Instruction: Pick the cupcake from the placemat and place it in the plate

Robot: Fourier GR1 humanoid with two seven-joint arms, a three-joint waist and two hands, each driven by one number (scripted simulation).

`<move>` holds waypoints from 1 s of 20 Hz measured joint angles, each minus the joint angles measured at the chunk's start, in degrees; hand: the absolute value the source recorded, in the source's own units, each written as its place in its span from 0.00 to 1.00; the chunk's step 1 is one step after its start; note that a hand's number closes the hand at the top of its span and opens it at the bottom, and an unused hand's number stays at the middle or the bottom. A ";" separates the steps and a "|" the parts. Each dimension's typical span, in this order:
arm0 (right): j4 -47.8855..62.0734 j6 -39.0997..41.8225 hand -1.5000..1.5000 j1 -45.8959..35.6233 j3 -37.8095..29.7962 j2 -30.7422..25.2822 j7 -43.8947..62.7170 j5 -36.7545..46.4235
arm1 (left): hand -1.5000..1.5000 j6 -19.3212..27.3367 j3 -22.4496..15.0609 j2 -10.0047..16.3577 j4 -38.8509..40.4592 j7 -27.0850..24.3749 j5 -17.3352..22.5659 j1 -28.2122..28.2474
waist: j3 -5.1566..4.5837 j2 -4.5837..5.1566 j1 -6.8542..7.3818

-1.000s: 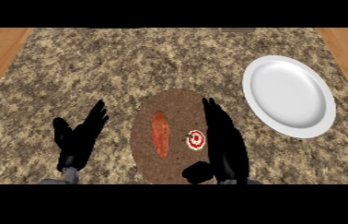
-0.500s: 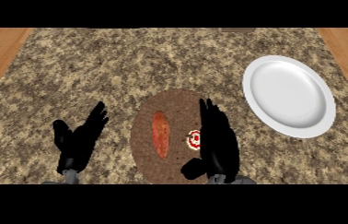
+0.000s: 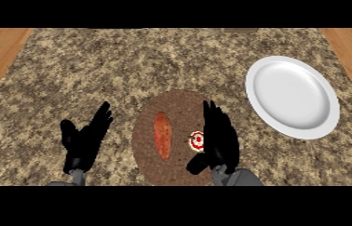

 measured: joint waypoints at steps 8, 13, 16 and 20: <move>4.87 1.99 1.00 -1.48 1.25 -0.37 -3.71 1.30 | 0.50 -1.18 1.03 -0.47 -0.41 1.12 -0.77 -0.03 | -0.07 -0.01 -0.02; 5.22 1.08 1.00 -1.87 0.94 -0.21 -3.25 4.52 | 0.50 -2.00 1.30 -1.00 -1.63 2.24 -1.48 0.91 | -0.12 0.00 0.03; 10.51 -1.32 1.00 -8.96 -4.31 -0.19 2.90 4.40 | 0.50 -2.40 1.02 -1.21 -1.47 2.24 -1.52 -0.12 | -0.14 0.58 1.46; 16.17 -4.38 1.00 -15.66 -12.89 -0.38 7.32 7.31 | 0.50 -2.84 0.45 -1.46 -1.46 2.06 -1.67 -0.99 | -0.21 1.39 2.84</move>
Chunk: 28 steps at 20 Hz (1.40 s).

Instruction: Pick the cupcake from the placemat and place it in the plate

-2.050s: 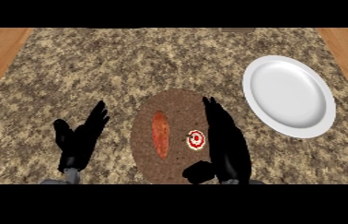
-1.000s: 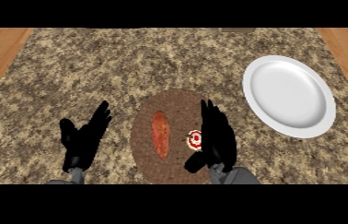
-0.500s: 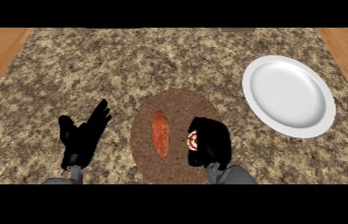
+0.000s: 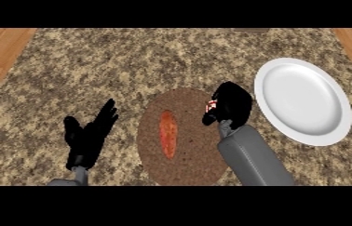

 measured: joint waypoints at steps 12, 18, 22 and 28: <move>10.75 -9.04 1.00 -19.77 -13.43 -0.91 5.16 25.92 | 0.50 -0.21 -1.13 -0.54 0.59 0.01 -0.84 -1.19 | -0.11 0.26 2.06; 10.87 -13.80 1.00 -22.24 -20.45 -0.45 6.61 36.63 | 0.50 0.13 -0.88 -0.74 0.62 -0.05 -0.79 -0.71 | 0.07 0.06 1.05; 9.44 -18.24 1.00 -21.34 -24.58 -0.21 6.44 42.17 | 0.50 0.12 -0.55 -0.58 0.53 0.18 -0.60 -0.67 | 0.14 0.06 0.61; 8.16 -24.92 1.00 -15.81 -30.62 -0.12 6.05 50.43 | 0.50 0.06 0.46 -0.27 0.64 -0.70 -0.15 0.27 | 0.22 -0.24 -0.59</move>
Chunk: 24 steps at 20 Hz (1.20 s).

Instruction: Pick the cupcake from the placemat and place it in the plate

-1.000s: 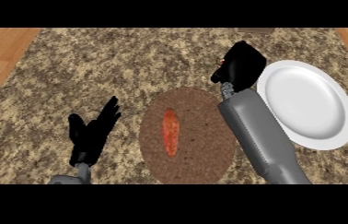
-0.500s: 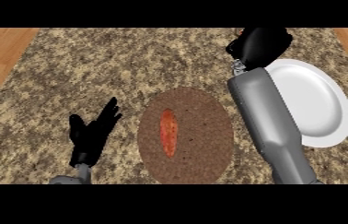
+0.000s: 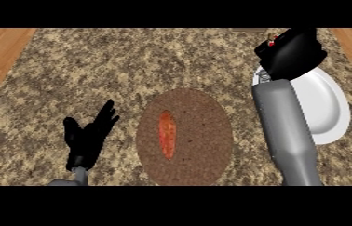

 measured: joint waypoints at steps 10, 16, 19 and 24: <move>-2.08 -11.33 1.00 8.83 -12.16 0.08 -2.09 7.50 | 0.50 0.86 0.82 -0.11 0.13 0.71 -0.16 -0.27 | 0.03 -0.33 -1.33; 0.51 -19.94 1.00 10.93 -19.90 -2.23 -5.77 3.29 | 0.50 0.40 1.09 0.08 0.03 1.15 0.09 0.11 | -0.02 -0.52 -1.55; 2.73 -21.32 0.00 11.17 -24.19 -1.83 -5.93 -0.81 | 0.50 0.80 0.85 -0.25 -0.08 0.95 -0.41 0.36 | 0.02 -0.62 -1.66; 12.09 -22.15 0.00 10.33 -28.65 -4.55 -8.33 -14.57 | 0.50 -0.02 1.60 0.04 0.73 0.87 0.18 -0.27 | 0.08 -0.62 -1.69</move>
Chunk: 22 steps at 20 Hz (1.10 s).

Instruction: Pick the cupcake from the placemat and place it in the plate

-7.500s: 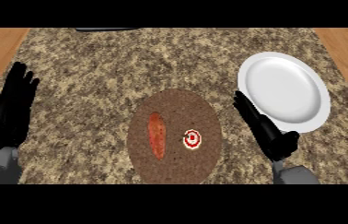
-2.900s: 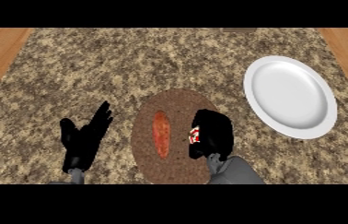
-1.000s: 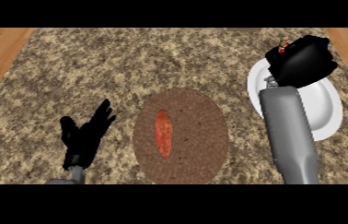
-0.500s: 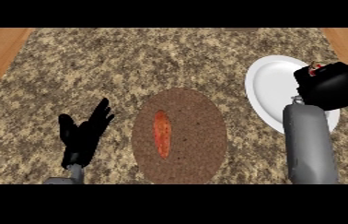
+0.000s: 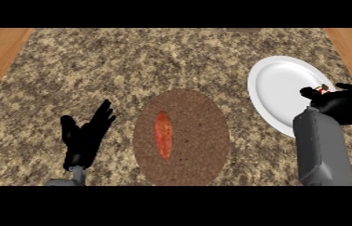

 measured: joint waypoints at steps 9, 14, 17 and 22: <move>8.50 -9.71 0.00 0.15 1.86 -5.44 -21.87 -27.34 | 0.50 -0.12 0.02 -0.51 -0.32 -1.22 -0.48 0.81 | 0.06 -0.10 0.18; 3.27 -15.53 0.00 2.54 3.91 -3.77 -30.75 -36.59 | 0.50 -0.18 0.11 -0.52 -0.45 -0.75 -0.59 1.07 | 0.00 -0.31 -0.21; -2.26 -17.20 0.00 5.65 5.76 -2.55 -34.26 -43.32 | 0.50 -0.76 1.11 0.00 0.06 -1.19 -0.15 1.05 | -0.02 -0.46 -0.62; -15.13 -17.05 0.00 13.51 11.94 1.30 -38.51 -54.00 | 0.50 -0.93 1.52 0.04 -0.16 -1.37 -0.28 1.90 | -0.08 -0.65 -1.07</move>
